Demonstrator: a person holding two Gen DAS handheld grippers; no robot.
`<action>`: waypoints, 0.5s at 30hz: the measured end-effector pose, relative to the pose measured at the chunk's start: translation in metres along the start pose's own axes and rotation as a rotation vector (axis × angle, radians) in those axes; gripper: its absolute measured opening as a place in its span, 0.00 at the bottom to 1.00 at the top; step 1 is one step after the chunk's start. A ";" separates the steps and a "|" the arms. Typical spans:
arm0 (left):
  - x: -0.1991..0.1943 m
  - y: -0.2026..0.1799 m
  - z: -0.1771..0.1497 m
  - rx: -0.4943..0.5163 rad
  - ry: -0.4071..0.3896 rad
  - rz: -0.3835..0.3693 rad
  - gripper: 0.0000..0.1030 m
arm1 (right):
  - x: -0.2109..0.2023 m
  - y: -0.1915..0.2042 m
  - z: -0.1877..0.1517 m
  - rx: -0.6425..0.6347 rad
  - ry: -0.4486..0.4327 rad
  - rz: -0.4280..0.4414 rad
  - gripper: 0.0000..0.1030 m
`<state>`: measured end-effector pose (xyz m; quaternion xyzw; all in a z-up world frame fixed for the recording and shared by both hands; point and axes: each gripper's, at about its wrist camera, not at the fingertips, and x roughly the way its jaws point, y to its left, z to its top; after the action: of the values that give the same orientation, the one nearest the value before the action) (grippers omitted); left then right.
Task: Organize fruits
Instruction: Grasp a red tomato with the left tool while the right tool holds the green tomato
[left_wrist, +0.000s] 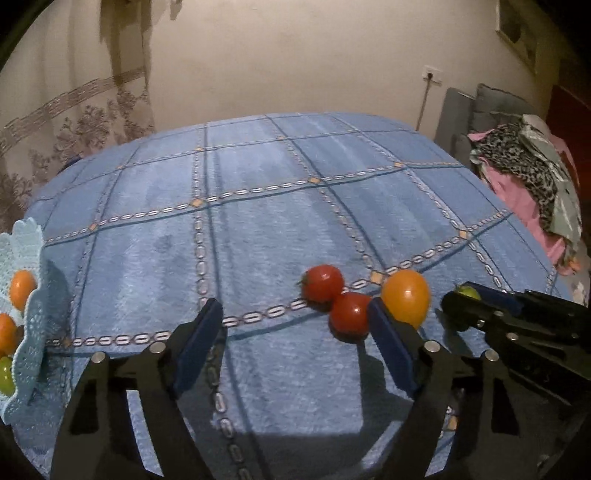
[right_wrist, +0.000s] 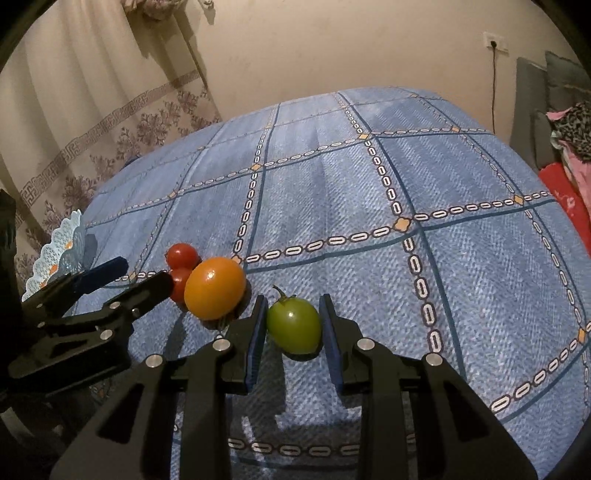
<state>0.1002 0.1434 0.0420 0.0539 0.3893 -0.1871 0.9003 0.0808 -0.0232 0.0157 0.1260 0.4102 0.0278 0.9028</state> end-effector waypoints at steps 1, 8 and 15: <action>0.001 -0.002 0.000 0.010 0.000 -0.008 0.74 | 0.000 0.000 0.000 0.001 0.000 0.000 0.28; 0.002 -0.012 0.002 0.028 -0.003 -0.045 0.57 | 0.002 0.001 -0.001 -0.002 -0.008 -0.004 0.29; 0.000 -0.015 -0.005 0.004 0.017 -0.072 0.55 | 0.004 0.002 -0.001 -0.007 -0.011 -0.008 0.30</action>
<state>0.0916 0.1307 0.0394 0.0431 0.3982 -0.2197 0.8896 0.0823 -0.0208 0.0123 0.1214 0.4058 0.0250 0.9055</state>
